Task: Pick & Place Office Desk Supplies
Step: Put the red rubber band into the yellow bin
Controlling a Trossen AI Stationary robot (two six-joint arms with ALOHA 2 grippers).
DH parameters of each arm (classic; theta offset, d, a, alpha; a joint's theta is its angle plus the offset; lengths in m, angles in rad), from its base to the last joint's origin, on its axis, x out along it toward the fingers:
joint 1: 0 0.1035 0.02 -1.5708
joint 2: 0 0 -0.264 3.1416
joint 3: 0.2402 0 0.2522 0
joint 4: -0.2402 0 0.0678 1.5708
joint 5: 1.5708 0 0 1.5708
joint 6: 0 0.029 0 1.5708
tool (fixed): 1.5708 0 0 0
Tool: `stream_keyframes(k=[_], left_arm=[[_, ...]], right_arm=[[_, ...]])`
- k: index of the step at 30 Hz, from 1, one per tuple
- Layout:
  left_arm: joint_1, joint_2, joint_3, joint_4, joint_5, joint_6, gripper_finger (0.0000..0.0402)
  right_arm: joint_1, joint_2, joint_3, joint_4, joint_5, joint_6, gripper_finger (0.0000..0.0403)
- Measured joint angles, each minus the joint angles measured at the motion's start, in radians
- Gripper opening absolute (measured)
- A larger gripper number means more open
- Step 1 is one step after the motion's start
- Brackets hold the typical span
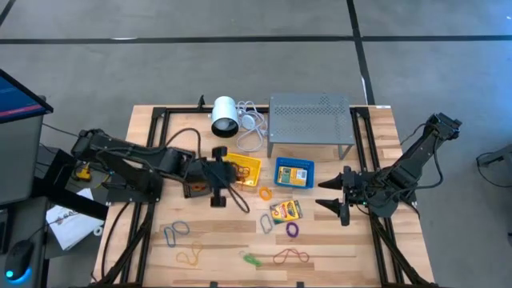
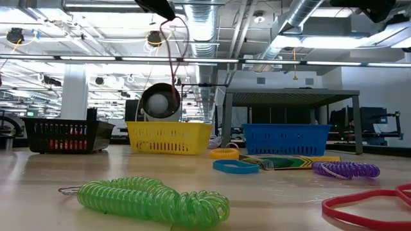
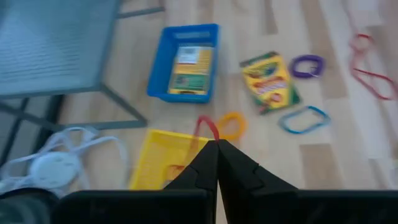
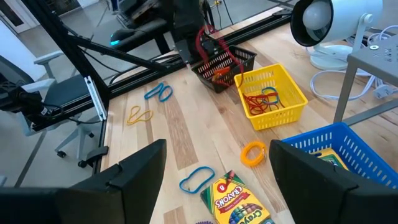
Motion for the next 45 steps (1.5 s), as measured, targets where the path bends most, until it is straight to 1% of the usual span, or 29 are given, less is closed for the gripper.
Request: stream_keyframes(k=[3, 9, 13, 21, 25, 33, 41, 45], left_arm=[[0.049, -0.020, 0.000, -0.005, -0.001, 0.027, 0.0000], [0.171, -0.027, 0.000, -0.069, 0.067, 0.039, 0.0000], [0.240, -0.016, 0.000, -0.083, 0.103, 0.077, 0.0000], [0.353, -0.018, -0.017, -0.065, 0.230, 0.090, 0.0000], [0.374, -0.018, -0.071, -0.026, 0.273, 0.090, 0.0000], [0.377, -0.018, -0.158, 0.025, 0.292, 0.089, 0.0000], [0.377, -0.018, -0.263, 0.143, 0.294, 0.079, 0.0000], [0.377, -0.018, -0.302, 0.215, 0.339, 0.068, 0.0000]], right_arm=[[0.000, 0.000, 0.000, 0.000, 0.000, 0.000, 0.0280], [0.000, 0.000, 0.000, 0.000, 0.000, 0.000, 0.0280], [0.000, 0.000, 0.000, 0.000, 0.000, 0.000, 0.0280], [0.000, 0.000, 0.000, 0.000, 0.000, 0.000, 0.0280], [0.000, 0.000, 0.000, 0.000, 0.000, -0.005, 0.0280], [0.000, 0.000, 0.000, 0.000, 0.000, -0.007, 0.0280], [0.000, 0.000, 0.000, 0.000, 0.000, -0.007, 0.0280], [-0.001, 0.000, 0.000, 0.000, 0.000, -0.007, 0.0280]])
